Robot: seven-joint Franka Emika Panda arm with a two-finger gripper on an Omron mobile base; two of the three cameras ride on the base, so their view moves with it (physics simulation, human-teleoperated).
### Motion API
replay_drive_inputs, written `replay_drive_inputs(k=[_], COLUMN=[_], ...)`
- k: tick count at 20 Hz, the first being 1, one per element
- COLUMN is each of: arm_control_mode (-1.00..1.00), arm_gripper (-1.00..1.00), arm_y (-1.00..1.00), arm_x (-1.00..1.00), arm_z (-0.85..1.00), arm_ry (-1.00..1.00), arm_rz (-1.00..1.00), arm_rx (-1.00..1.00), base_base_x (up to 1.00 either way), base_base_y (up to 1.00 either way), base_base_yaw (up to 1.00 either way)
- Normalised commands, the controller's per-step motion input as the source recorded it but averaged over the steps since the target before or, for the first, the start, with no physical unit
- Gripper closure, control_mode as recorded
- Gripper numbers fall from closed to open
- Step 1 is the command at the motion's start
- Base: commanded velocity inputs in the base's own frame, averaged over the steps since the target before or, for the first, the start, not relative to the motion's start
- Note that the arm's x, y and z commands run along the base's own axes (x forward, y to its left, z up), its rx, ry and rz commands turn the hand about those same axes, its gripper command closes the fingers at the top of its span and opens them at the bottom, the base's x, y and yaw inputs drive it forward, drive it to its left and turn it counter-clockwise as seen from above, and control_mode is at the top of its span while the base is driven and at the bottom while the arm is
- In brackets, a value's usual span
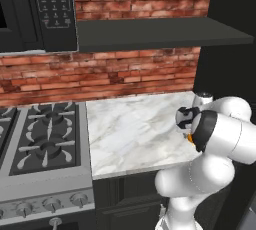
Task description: Place the orange in the correct fridge rack based on whether it is a fruit or vegetable. Finally, close the fridge door.
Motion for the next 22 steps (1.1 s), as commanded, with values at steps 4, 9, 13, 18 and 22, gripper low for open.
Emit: replay_drive_inputs(k=[4,9,13,18,22], arm_control_mode=[-1.0,-1.0,-1.0,-1.0,-1.0], arm_gripper=[1.0,1.0,1.0,1.0,1.0], arm_y=[-0.13,-0.03,0.0,0.18,0.45], arm_x=[0.19,0.03,-0.06,-0.38,-0.44], arm_z=[-0.24,-0.03,0.0,0.3,0.66], arm_ry=[0.0,0.0,0.0,-0.16,-0.23], arm_rz=[0.0,0.0,0.0,0.0,0.0], arm_rx=[0.0,0.01,0.0,0.0,-0.03], base_base_x=[0.0,0.0,0.0,0.0,0.0], base_base_y=[0.0,0.0,0.0,0.0,0.0], base_base_yaw=[0.0,0.0,0.0,0.0,0.0])
